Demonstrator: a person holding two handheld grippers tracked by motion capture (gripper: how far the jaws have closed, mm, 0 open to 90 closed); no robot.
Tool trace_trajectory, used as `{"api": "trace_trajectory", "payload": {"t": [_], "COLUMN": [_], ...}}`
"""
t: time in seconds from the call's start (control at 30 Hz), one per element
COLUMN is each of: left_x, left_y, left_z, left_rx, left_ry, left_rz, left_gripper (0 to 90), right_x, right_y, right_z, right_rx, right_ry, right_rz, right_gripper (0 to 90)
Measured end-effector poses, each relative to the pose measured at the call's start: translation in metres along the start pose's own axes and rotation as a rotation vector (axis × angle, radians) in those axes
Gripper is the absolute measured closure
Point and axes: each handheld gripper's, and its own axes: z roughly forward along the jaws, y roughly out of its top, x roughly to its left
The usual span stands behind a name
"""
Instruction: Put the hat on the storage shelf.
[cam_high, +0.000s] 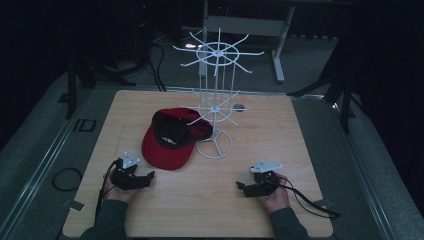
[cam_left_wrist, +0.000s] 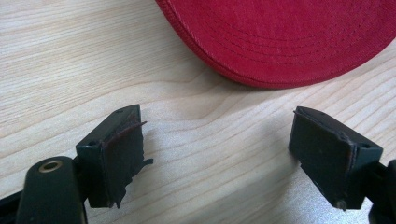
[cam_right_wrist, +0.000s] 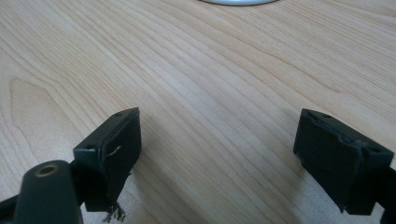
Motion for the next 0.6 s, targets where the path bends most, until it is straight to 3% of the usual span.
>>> {"api": "trace_trajectory", "payload": {"t": [0.5,0.6], "left_x": [0.0007,0.0019], "left_y": [-0.0001,0.0008], "left_z": [-0.0001,-0.0018], "left_rx": [0.000,0.008], "left_ry": [-0.004,-0.010], "left_rz": [0.006,0.012], "left_gripper": [18.5,24.5], "right_x": [0.0007,0.0008], "right_y": [-0.0004,-0.0004], "right_z": [-0.0004,-0.0004], "right_rx": [-0.001,-0.001], "right_ry": [-0.008,-0.007], "right_rz": [0.004,0.005], "right_gripper": [14.9,14.9]}}
